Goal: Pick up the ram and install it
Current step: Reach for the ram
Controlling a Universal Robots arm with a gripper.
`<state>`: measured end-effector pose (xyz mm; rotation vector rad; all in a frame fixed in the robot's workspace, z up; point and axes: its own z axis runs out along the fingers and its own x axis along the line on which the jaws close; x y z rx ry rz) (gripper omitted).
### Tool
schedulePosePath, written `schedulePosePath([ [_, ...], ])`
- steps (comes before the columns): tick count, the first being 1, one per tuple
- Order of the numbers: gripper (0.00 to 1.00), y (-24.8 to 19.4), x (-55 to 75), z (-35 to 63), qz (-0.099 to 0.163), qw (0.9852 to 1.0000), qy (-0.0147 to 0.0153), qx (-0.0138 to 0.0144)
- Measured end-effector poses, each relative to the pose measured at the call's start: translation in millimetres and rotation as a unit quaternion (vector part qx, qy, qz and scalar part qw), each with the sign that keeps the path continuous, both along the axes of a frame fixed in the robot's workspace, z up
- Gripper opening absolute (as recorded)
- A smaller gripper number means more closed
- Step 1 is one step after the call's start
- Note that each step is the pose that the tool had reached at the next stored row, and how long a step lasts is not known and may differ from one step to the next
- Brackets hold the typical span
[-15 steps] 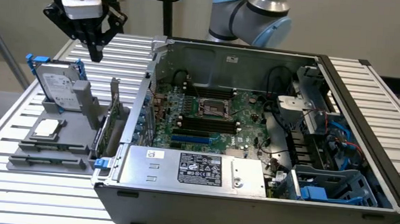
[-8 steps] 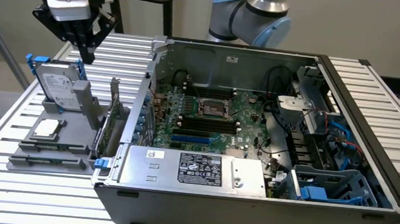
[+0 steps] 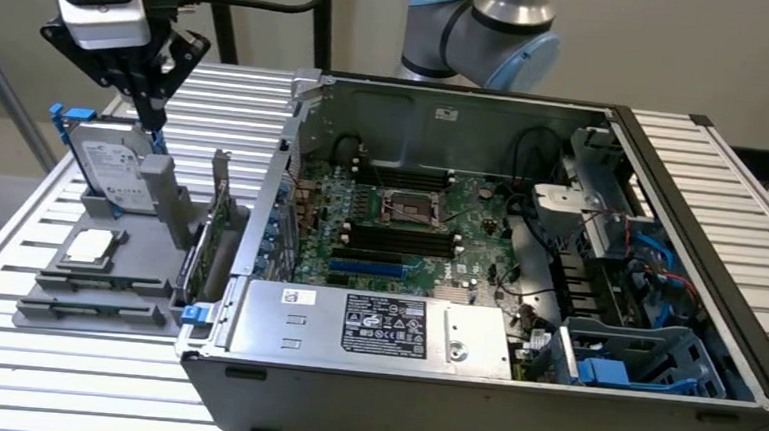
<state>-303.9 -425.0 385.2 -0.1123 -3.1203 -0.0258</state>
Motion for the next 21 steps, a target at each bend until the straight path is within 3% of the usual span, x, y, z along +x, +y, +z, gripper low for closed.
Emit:
schedulePosePath([
  [21,0.11,-28.2,-29.4,-2.9,0.0,1.0,0.0003,-0.0009],
])
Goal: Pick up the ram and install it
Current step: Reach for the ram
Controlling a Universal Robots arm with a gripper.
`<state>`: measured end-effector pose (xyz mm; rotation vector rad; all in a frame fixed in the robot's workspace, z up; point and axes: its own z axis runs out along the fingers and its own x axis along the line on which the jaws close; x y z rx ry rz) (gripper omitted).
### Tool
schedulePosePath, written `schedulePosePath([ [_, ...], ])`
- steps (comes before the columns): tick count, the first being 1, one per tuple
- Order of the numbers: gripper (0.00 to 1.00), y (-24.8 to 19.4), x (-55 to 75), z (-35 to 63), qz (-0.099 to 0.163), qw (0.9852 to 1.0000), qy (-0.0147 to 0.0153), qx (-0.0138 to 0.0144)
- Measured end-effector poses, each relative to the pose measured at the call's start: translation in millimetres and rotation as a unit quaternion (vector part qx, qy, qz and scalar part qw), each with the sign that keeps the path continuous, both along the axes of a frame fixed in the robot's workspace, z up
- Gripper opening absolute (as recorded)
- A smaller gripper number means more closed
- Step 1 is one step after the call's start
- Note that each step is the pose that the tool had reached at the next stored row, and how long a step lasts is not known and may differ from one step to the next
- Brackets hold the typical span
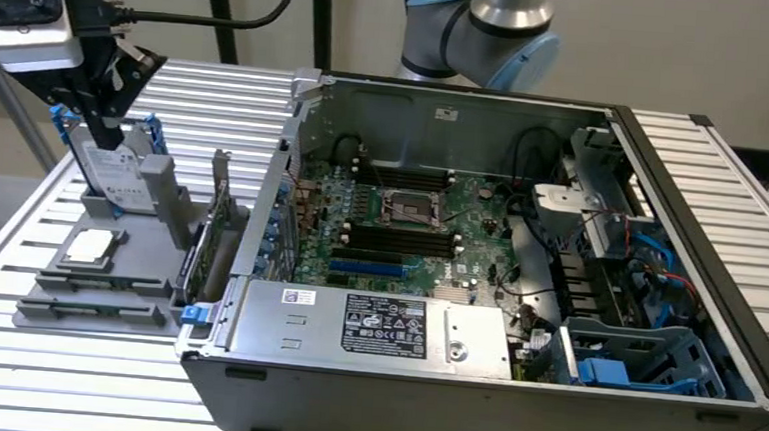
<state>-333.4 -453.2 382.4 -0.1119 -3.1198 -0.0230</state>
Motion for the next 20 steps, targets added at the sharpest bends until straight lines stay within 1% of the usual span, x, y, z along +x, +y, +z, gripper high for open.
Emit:
schedulePosePath([
  [5,0.11,-5.3,-8.5,-0.7,0.0,1.0,0.0,-0.0004],
  [20,0.11,-19.4,-34.2,-2.9,0.0,1.0,0.0001,-0.0025],
])
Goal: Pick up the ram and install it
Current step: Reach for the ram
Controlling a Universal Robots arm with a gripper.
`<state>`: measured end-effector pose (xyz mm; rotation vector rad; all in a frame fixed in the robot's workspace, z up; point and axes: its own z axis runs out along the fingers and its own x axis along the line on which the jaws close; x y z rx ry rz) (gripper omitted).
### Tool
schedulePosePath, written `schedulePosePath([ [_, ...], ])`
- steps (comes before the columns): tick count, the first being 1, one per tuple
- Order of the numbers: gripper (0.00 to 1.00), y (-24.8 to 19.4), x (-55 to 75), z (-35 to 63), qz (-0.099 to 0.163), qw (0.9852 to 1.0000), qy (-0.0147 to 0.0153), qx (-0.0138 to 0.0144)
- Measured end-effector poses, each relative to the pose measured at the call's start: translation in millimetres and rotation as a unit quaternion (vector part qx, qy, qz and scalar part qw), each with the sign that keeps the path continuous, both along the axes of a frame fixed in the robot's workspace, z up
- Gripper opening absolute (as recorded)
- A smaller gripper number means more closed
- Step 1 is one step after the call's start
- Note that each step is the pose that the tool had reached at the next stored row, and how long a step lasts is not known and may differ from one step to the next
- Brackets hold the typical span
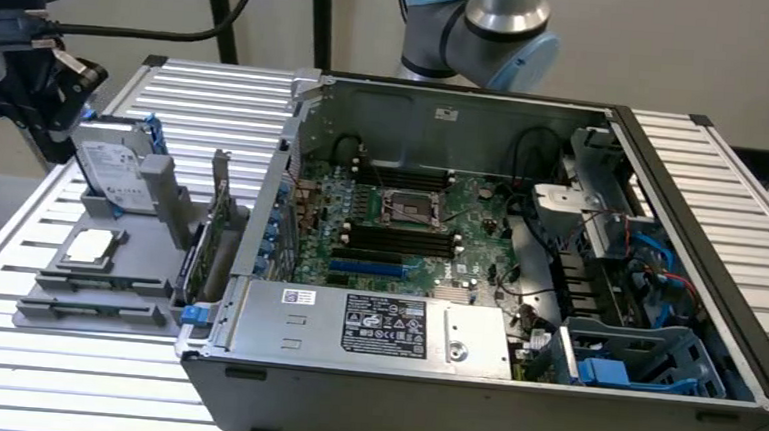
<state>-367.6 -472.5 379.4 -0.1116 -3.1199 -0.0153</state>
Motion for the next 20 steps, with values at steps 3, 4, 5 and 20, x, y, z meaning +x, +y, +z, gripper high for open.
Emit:
schedulePosePath([
  [3,0.11,-3.0,-4.5,-0.5,0.0,1.0,0.0,-0.0002],
  [4,0.11,-4.1,-5.8,-0.6,0.0,1.0,0.0,-0.0003],
  [5,0.11,-5.3,-7.0,-0.8,0.0,1.0,0.0,-0.0003],
  [20,0.11,-18.9,-10.6,-3.1,0.02,0.9998,0.0004,0.0001],
])
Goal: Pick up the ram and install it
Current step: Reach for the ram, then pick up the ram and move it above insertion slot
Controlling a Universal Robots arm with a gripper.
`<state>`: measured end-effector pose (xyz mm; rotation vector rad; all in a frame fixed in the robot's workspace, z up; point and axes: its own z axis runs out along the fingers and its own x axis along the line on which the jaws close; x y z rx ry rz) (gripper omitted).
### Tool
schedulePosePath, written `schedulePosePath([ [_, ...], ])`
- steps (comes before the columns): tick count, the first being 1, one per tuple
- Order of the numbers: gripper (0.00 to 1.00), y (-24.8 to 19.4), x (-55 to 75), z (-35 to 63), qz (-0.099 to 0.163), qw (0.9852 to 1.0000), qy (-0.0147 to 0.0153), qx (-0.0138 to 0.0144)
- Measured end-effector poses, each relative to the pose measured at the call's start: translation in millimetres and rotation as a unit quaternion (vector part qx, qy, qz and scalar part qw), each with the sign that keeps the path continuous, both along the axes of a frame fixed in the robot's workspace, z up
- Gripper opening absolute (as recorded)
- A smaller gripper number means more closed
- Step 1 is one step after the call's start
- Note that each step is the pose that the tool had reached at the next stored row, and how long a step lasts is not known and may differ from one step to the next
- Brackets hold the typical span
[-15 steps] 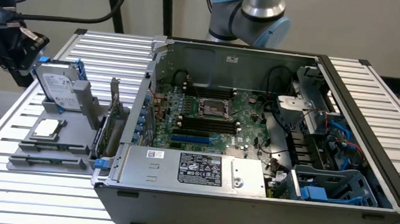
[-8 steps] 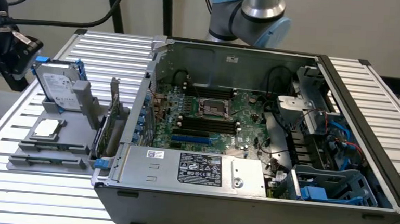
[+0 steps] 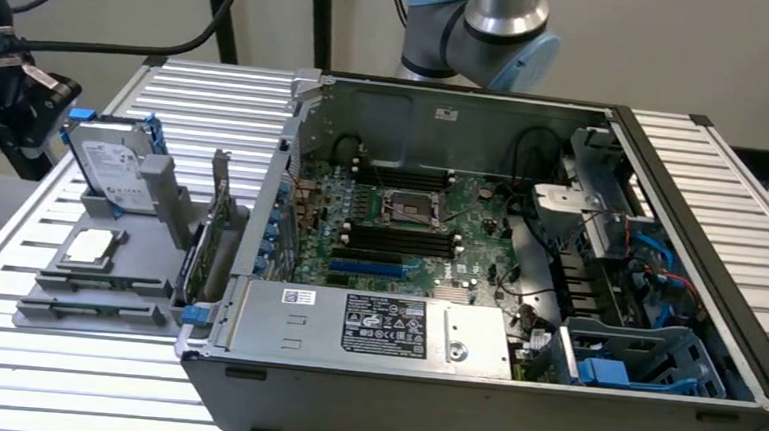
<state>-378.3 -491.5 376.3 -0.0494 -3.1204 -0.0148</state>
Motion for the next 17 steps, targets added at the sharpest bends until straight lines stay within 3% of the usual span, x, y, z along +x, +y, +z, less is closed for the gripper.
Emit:
schedulePosePath([
  [4,0.11,0.0,0.0,-0.5,0.012,0.9999,0.0,0.0008],
  [17,0.11,0.0,0.0,-0.6,0.012,0.9999,0.0,0.0009],
])
